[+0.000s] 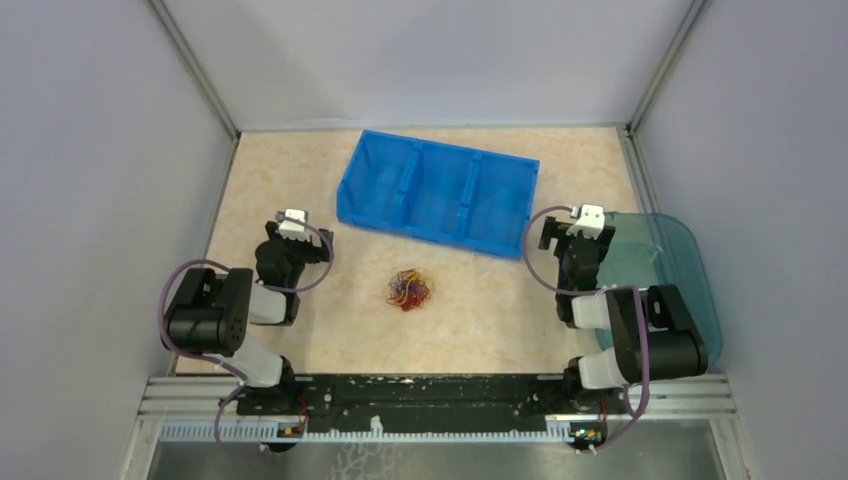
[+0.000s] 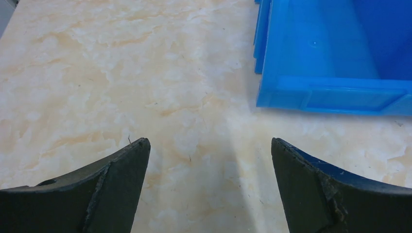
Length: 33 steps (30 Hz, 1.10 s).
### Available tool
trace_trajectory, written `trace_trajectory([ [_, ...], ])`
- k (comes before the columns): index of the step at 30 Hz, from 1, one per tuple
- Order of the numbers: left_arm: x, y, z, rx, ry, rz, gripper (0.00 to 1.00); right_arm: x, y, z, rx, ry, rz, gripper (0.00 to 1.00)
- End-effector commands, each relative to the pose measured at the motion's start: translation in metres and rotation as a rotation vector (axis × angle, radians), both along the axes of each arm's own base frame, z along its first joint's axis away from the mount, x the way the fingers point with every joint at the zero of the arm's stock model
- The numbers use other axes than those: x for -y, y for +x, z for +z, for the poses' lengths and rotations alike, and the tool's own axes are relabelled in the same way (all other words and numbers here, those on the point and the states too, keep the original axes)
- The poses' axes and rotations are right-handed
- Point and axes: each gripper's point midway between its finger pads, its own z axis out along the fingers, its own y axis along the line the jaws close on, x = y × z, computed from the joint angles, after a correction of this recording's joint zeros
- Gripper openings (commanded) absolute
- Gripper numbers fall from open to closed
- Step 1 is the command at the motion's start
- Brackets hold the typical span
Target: Untangle the cables
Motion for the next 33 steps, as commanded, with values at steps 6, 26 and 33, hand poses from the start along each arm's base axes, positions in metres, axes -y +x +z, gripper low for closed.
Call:
trace_trajectory([
  [6,-0.002,0.005,0.011,0.04,-0.012,0.007,1.0,-0.004,0.009,0.014,0.048,0.014,0.016,0.99],
  [26,0.007,0.014,0.06,-0.152,0.059,-0.075,1.0,0.023,-0.014,0.063,-0.151,0.266,-0.286,0.99],
  [33,0.012,0.004,0.113,-0.196,-0.011,-0.087,1.0,-0.024,-0.022,0.138,0.017,0.468,0.0,0.99],
])
